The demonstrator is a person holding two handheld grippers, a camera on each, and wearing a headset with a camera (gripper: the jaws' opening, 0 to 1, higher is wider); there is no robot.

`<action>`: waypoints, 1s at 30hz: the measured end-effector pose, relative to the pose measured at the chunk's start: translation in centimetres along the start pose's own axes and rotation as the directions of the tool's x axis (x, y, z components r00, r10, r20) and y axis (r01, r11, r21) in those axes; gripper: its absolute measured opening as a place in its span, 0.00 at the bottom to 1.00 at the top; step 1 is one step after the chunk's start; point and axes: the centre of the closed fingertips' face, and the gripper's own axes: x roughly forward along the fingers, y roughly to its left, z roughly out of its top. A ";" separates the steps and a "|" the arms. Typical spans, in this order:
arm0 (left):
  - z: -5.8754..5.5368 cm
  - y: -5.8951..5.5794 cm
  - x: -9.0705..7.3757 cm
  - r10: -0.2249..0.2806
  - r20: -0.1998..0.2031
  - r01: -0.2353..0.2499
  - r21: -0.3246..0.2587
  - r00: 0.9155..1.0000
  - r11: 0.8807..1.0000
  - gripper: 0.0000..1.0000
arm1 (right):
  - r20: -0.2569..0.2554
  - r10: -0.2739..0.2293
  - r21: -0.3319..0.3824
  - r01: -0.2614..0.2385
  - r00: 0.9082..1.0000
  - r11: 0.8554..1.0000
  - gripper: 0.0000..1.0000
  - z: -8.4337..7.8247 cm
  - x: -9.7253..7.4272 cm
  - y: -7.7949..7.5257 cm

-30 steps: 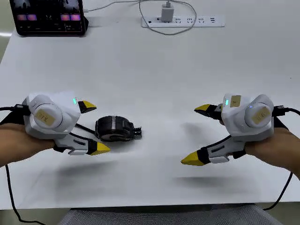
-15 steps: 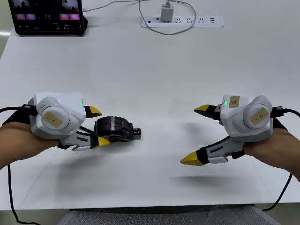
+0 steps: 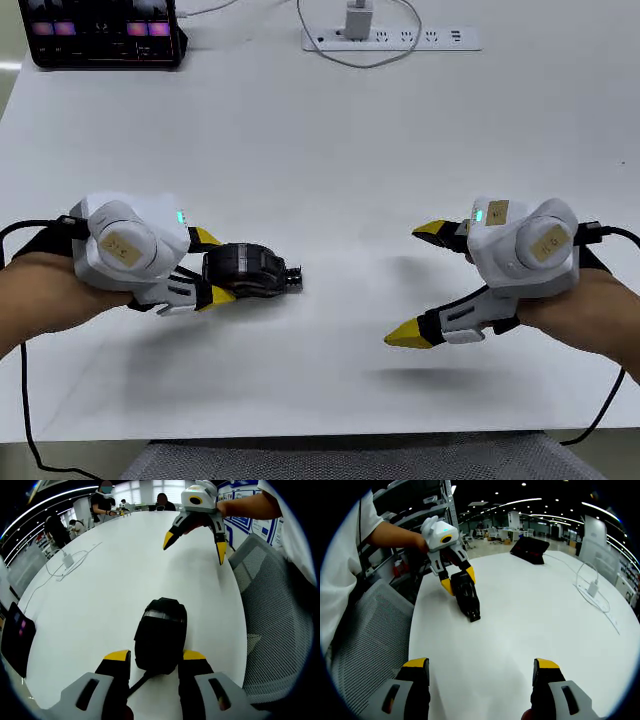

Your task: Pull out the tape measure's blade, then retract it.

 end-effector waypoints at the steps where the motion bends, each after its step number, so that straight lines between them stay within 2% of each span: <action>1: 0.0 0.0 0.0 -0.002 -0.001 0.002 0.001 1.000 1.000 0.32 | 0.000 0.000 -0.001 0.000 1.000 1.000 0.84 0.0 0.0 0.0; 3: -0.2 -0.3 0.2 -0.024 -0.002 0.024 -0.010 1.000 1.000 0.30 | -0.001 -0.001 -0.002 0.001 1.000 1.000 0.84 0.1 0.1 0.0; 12: -0.3 -0.3 0.4 -0.034 0.002 0.034 -0.017 0.999 0.999 0.28 | 0.000 0.008 -0.007 -0.008 1.000 1.000 0.82 0.3 0.4 0.3; 22: -0.3 -0.3 0.4 -0.021 0.002 0.021 -0.015 1.000 1.000 0.27 | 0.017 0.003 -0.009 -0.003 1.000 1.000 0.82 0.6 0.7 0.1; 24: -0.3 -0.3 0.4 -0.018 -0.004 0.018 0.000 1.000 1.000 0.27 | 0.019 0.007 -0.012 -0.006 1.000 1.000 0.82 0.7 0.8 0.1; 30: -0.3 -0.3 0.5 -0.025 -0.006 0.025 -0.004 1.000 1.000 0.26 | 0.044 0.023 -0.012 -0.022 0.999 1.000 0.77 1.3 1.5 -0.2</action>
